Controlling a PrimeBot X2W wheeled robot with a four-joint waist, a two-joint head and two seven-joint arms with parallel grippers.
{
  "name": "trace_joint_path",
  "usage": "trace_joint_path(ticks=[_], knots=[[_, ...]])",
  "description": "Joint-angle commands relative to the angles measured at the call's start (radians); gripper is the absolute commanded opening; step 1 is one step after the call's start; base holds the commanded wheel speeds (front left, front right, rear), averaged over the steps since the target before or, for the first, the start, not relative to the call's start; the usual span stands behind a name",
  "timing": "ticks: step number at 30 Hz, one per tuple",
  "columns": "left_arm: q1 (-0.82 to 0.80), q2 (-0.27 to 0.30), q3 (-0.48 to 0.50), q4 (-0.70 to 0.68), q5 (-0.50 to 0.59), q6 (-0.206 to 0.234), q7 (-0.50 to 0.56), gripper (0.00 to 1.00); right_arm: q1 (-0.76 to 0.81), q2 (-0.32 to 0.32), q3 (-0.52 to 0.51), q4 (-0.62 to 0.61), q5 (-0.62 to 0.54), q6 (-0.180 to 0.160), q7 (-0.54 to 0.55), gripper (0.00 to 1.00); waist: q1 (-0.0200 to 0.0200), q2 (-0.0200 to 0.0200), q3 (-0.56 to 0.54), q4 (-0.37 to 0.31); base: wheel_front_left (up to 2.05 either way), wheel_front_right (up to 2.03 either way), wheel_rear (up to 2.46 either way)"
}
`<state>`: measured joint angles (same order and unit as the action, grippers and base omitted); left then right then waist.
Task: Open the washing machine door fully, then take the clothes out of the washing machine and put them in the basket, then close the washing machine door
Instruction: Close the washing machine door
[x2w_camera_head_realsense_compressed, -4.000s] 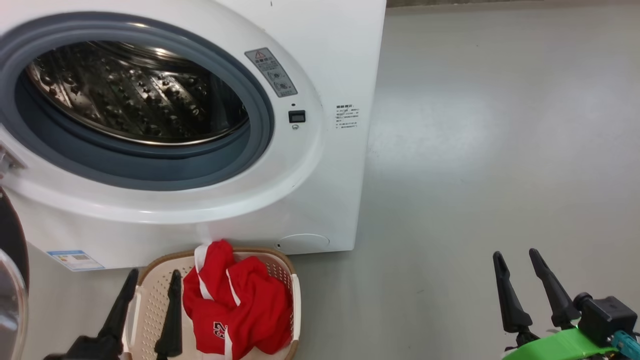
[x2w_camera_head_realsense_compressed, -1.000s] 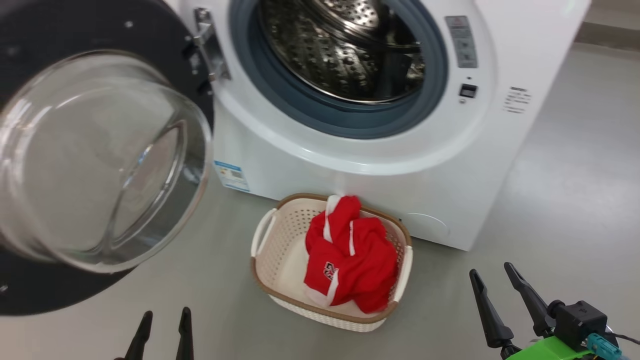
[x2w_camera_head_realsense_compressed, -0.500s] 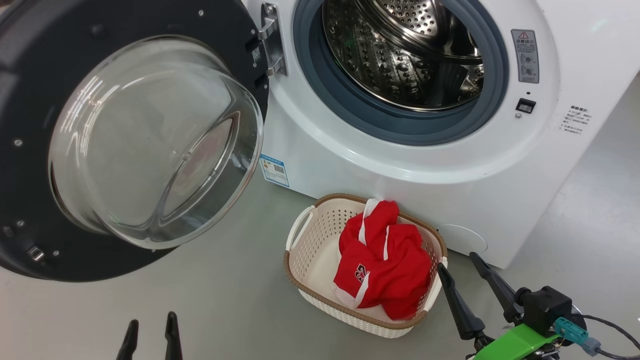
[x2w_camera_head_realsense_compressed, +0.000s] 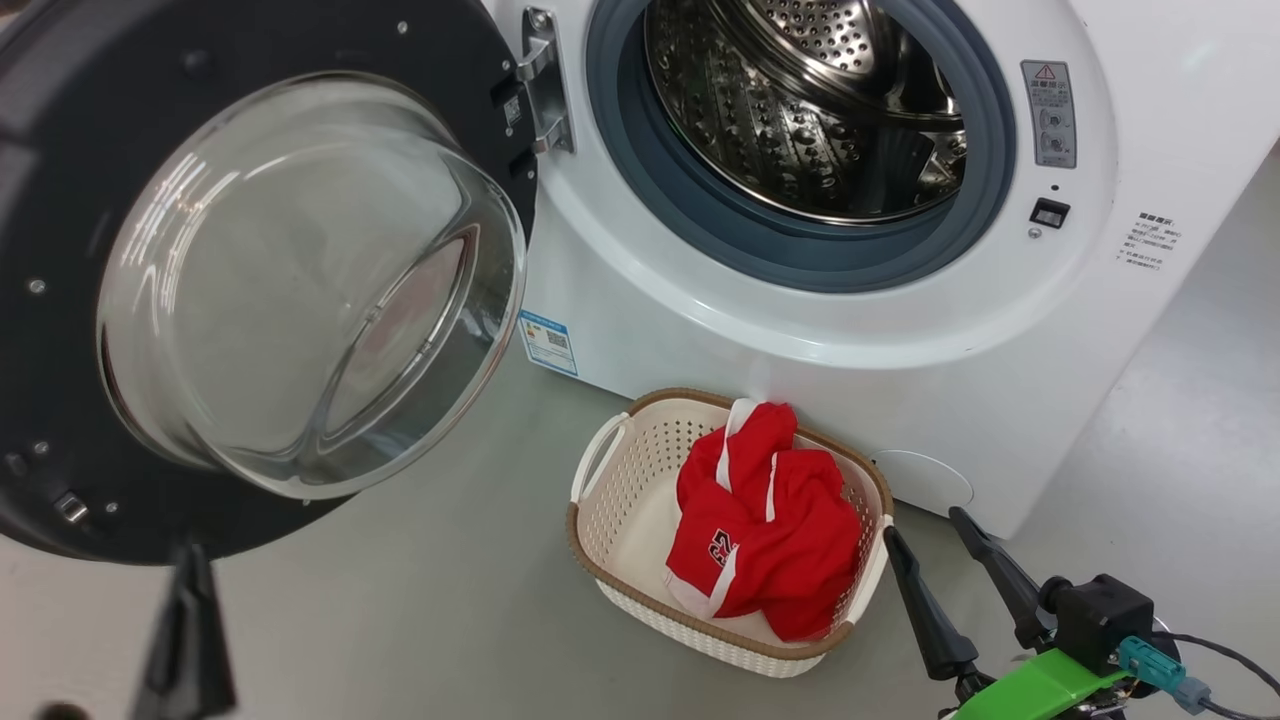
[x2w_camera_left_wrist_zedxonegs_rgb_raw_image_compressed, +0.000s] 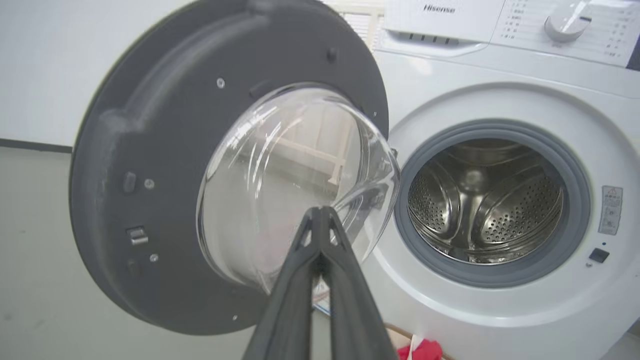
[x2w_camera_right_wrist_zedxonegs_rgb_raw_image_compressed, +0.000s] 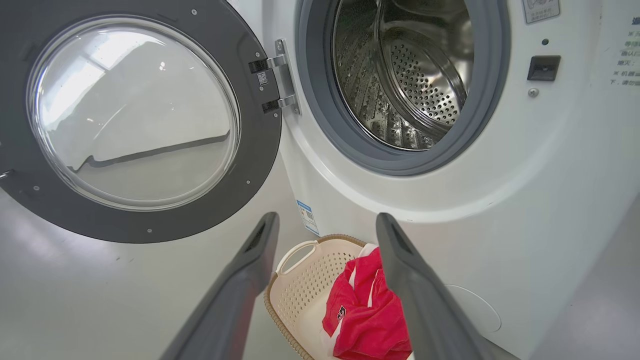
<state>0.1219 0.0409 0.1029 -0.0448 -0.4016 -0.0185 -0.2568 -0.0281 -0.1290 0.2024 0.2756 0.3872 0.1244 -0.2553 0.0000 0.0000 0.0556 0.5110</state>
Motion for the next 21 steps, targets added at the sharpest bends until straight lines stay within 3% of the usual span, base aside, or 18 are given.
trace_joint_path(ticks=[1,6,11,15,21], knots=[[-0.075,0.009,0.076,-0.074,0.018,-0.023,-0.005,0.00,-0.008,-0.002,0.006,-0.029,0.008,0.006,-0.006,1.00,0.0000,0.0000,0.001,-0.001,0.00,0.00,0.00],[-0.198,0.029,0.208,-0.203,0.098,-0.081,-0.005,0.00,0.007,0.006,-0.022,-0.041,-0.002,0.006,-0.006,1.00,0.0000,0.0000,0.007,-0.001,0.00,0.00,0.00],[-0.362,0.123,0.303,-0.226,0.081,-0.106,-0.005,0.00,0.015,0.012,-0.043,-0.050,-0.010,0.006,-0.006,1.00,0.0000,0.0000,0.012,-0.003,0.00,0.00,0.00],[-0.491,0.226,0.368,-0.140,0.000,-0.111,-0.005,0.00,0.022,0.020,-0.059,-0.060,-0.014,0.006,-0.006,1.00,0.0000,0.0000,0.014,-0.004,0.00,0.00,0.00],[-0.625,0.388,0.364,0.076,-0.104,-0.112,-0.005,0.00,0.038,0.028,-0.087,-0.080,-0.024,0.006,-0.006,1.00,0.0000,0.0000,0.034,-0.004,0.00,0.00,0.00]])
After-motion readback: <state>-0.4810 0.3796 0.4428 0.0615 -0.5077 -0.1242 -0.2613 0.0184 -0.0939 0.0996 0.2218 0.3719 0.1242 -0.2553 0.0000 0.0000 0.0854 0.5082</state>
